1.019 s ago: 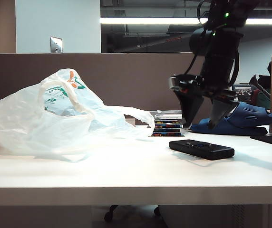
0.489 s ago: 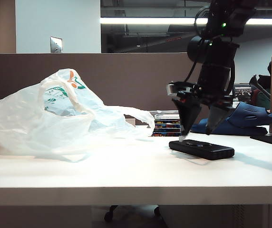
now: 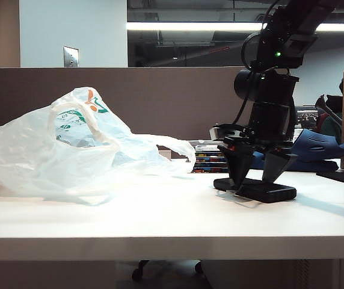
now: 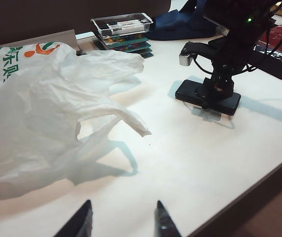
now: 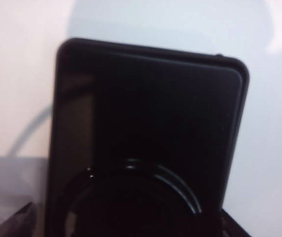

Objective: Put the power bank into the bag.

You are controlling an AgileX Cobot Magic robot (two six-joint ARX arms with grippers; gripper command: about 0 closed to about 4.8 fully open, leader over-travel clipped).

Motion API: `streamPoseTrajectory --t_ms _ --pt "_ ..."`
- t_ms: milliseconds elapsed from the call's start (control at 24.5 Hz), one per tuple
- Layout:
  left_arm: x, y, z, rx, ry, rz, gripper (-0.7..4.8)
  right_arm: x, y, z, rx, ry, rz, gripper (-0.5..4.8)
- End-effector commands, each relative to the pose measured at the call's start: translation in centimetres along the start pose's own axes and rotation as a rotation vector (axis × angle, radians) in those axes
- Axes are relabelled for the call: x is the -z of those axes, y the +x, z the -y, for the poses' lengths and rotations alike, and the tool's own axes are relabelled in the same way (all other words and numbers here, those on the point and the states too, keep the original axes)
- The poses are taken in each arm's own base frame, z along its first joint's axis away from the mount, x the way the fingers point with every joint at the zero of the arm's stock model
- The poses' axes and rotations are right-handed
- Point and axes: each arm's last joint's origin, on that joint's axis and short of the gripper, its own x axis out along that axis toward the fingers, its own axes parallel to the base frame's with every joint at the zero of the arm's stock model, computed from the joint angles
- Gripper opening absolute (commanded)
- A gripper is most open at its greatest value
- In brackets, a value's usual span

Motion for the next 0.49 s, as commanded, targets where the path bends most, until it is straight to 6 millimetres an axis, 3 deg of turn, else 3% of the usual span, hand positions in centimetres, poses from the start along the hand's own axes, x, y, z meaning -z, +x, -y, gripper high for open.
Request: streamPoseTrajectory --t_ms 41,489 --pt "-0.20 -0.10 0.02 0.000 0.005 0.008 1.56 -0.13 0.34 -0.02 -0.006 -0.002 0.005 4.79" --pt "0.08 -0.11 0.09 0.007 -0.011 -0.018 1.56 0.16 0.40 -0.09 -0.012 0.009 -0.027 4.79"
